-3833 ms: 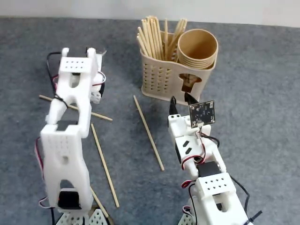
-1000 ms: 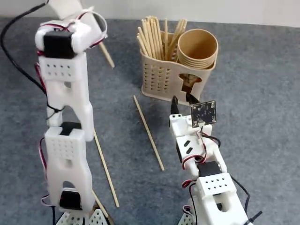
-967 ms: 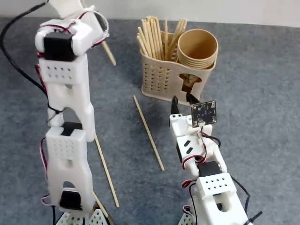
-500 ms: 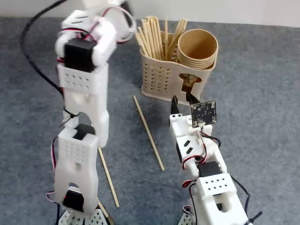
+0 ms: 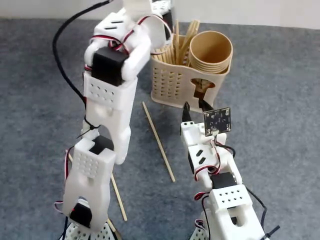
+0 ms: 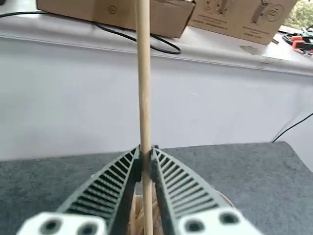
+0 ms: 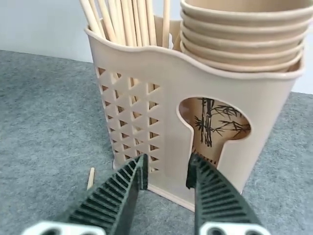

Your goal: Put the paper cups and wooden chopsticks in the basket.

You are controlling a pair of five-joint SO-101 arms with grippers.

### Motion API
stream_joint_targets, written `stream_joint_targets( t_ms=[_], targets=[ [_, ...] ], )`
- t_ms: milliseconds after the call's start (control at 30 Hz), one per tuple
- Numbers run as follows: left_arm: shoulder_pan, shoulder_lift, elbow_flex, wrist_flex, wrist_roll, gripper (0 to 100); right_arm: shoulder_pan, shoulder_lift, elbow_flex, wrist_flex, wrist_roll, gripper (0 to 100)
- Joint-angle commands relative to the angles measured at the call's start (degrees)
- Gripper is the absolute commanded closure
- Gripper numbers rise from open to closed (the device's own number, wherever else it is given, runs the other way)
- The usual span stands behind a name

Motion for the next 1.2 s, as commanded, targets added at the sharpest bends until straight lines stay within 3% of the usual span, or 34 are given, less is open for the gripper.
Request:
stream_joint_targets(
  t_ms=[0,200,533,867,1167],
  targets=[
    [1.7,-1.7,-2.0,-2.6,-0.5,100,0.5,-1.5,-0.5,-1.4,0.6,85.4],
    [1.9,0.8,-2.0,-3.4,-1.0,100,0.4,-1.5,-0.4,-1.4,0.6,85.4],
    [5.1,-0.5,-2.1,9.8,-0.6,100,0.4,-1.5,-0.4,-1.4,0.6,85.4],
    [5.5,-10.6,-2.1,23.6,-0.5,100,0.4,-1.5,-0.5,-1.4,0.7,85.4],
    [8.0,-20.5,-1.5,24.7,-0.4,100,0.3,-1.5,-0.4,-1.4,0.7,85.4]
  ],
)
